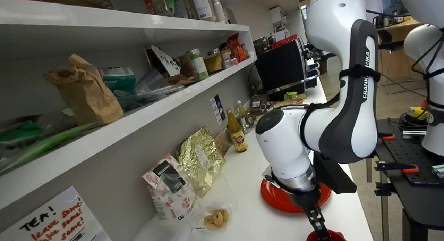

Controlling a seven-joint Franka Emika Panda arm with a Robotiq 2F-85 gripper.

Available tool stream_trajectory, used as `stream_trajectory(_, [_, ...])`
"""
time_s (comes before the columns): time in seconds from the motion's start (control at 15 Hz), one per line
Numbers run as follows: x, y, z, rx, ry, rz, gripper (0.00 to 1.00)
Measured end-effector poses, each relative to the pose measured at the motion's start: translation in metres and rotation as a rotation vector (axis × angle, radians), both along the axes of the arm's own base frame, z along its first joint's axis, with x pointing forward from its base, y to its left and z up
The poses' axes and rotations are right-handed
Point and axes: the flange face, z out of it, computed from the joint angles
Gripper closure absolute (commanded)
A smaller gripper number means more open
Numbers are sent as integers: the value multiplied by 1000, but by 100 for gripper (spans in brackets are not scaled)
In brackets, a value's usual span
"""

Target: Put the red mug on the red plate.

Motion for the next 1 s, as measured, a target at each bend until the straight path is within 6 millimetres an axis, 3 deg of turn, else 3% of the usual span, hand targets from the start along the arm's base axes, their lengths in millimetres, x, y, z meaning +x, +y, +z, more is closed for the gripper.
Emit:
stream_trajectory(0.47, [7, -21, -17, -21, 26, -36, 100])
stream_trajectory(0.8, [11, -26, -16, -15, 30, -62, 98])
stream_trajectory(1.0, [21, -33, -4, 5, 21, -91, 98])
